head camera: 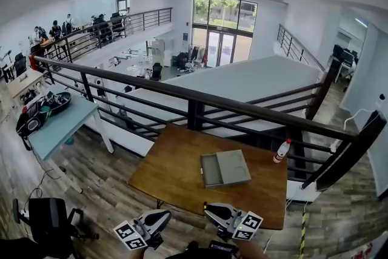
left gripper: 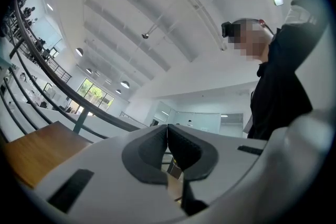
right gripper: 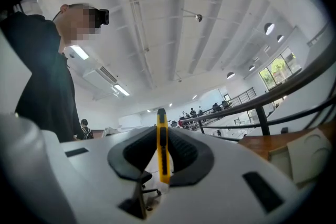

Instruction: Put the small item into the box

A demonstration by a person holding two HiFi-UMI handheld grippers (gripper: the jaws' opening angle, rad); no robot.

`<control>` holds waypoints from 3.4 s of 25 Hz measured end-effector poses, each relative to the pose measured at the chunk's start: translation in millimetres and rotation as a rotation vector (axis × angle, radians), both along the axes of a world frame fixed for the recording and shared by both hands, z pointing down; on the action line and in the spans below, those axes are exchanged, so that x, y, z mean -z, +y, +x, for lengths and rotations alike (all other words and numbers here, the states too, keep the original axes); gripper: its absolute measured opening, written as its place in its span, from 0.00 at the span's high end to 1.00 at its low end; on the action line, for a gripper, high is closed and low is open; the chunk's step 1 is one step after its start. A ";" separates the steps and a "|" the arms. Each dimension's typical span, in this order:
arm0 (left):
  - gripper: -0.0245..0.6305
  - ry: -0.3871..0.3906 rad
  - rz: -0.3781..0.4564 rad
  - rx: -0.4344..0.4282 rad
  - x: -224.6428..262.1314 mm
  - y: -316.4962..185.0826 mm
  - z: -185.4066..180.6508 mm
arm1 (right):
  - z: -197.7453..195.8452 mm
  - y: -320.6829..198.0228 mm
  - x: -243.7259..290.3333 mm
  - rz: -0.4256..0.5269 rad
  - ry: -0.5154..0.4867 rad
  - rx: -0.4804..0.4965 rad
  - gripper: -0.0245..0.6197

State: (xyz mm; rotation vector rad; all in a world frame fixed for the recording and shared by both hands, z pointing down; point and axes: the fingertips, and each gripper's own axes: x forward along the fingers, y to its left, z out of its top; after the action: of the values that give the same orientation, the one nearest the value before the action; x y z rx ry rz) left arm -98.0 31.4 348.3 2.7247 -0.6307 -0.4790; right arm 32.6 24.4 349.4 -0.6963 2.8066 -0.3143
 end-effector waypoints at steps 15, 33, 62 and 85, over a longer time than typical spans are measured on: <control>0.94 -0.049 -0.025 -0.051 3.3 -134.2 18.5 | 30.8 -123.0 -2.8 0.004 -0.016 -0.057 0.85; 0.94 -0.063 -0.053 -0.371 -23.4 -310.7 13.1 | 25.7 -251.7 -25.1 -0.082 0.039 -0.421 0.85; 0.94 -0.248 -0.136 -0.621 -141.6 -398.2 84.9 | 65.2 -379.2 -164.8 -0.348 0.525 -0.610 0.85; 0.94 -0.292 -0.277 -0.626 -246.9 -400.6 100.6 | 86.6 -390.5 -329.9 -0.614 0.804 -0.532 0.85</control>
State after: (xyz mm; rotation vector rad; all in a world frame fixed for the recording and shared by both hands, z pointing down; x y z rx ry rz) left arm 2.6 -369.1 595.2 2.5477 0.1110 0.1500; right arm 119.2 -366.2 679.3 -2.0446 3.0094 -0.9875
